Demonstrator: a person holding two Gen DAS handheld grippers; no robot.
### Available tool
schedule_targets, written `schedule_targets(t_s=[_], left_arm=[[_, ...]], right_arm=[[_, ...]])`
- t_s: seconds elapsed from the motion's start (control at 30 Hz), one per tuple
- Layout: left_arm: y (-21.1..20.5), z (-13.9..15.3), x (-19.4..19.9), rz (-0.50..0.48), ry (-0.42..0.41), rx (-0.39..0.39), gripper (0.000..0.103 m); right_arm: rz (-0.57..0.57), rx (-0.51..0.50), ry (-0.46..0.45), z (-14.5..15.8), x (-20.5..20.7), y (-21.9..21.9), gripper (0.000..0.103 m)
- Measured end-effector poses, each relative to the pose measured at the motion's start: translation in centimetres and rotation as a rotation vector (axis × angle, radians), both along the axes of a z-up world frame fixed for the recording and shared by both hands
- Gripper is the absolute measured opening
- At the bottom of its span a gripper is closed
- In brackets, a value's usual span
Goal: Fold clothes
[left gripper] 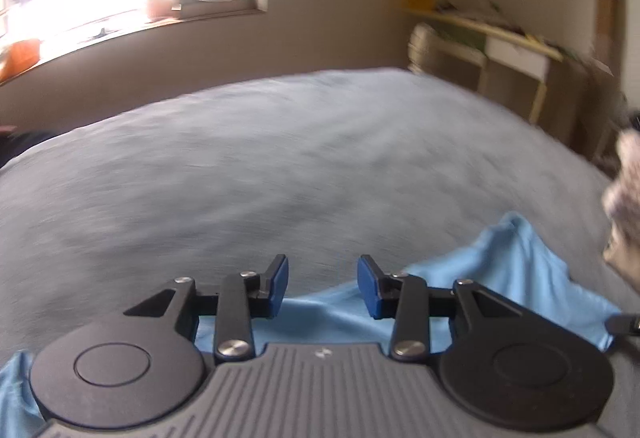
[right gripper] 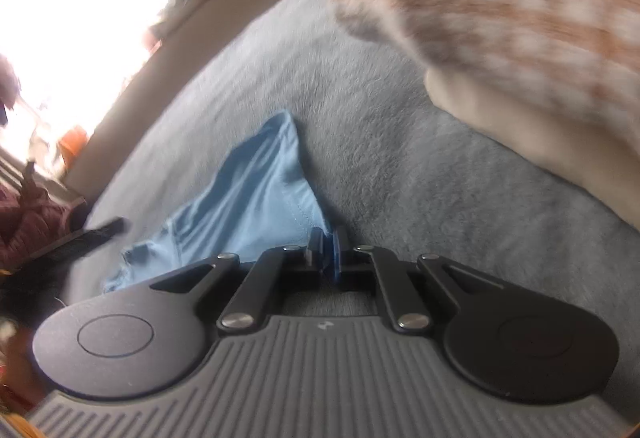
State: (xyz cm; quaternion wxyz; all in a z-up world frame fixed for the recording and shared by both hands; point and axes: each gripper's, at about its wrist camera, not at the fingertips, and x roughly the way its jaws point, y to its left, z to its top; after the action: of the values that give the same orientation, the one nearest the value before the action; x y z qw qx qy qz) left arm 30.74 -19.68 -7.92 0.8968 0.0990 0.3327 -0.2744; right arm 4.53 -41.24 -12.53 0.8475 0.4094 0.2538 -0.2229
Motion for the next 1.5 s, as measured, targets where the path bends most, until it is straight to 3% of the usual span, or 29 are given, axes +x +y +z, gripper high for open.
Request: schedule_targets(t_s=[0.27,0.47,0.53,0.7,0.77,0.93,1.03,1.13,1.17,1.23,1.37,1.5], left_arm=[[-7.8,-0.1,-1.3,-0.172,0.062,-0.004,0.038],[-12.1,-1.5,-1.9,-0.258,0.052,0.06,0.038],[-12.5,-1.9,-1.7,-0.294,0.05,0.087,0.038],[-13.2,-2.9,-1.3,-0.365,0.036,0.144,0.038],[-13.4,-3.2,-1.2,-0.377,0.032,0.15,0.038],[-13.7,-3.7,-0.6,-0.363,0.048,0.129,0.037],[-13.5,-3.9,-0.6,-0.363,0.048,0.125,0.037],[-13.0,-4.0,-0.6,-0.366,0.041,0.122,0.037],[-12.9,-4.0,-0.5,-0.365,0.036,0.121,0.037],[-12.7,-4.0,-0.5,-0.361,0.023,0.117,0.035],[-12.4,-4.1,-0.5,-0.354,0.019,0.103,0.028],[-12.4,-4.2,-0.3,-0.335,0.018,0.095,0.02]], right_arm=[[-0.058,0.101,-0.075,-2.4,-2.0,-0.1,0.002],[-0.042,0.099,-0.106,-2.6,-2.3,-0.2,0.004],[-0.02,0.047,-0.08,-1.8,-2.2,0.0,0.007],[0.055,-0.264,-0.047,2.8,-0.4,0.6,0.014],[0.106,-0.318,-0.04,3.5,2.2,-0.2,0.019],[0.202,-0.411,0.039,2.4,10.6,-3.1,0.02],[0.229,-0.358,0.078,1.0,13.7,-5.3,0.02],[0.255,-0.245,0.049,0.1,14.5,-6.7,0.02],[0.254,-0.227,0.044,0.0,14.6,-6.7,0.013],[0.239,-0.198,0.011,-0.2,14.2,-6.9,0.002],[0.153,-0.127,-0.067,0.1,12.2,-7.6,0.001],[0.09,-0.119,-0.075,-0.2,12.0,-7.7,0.001]])
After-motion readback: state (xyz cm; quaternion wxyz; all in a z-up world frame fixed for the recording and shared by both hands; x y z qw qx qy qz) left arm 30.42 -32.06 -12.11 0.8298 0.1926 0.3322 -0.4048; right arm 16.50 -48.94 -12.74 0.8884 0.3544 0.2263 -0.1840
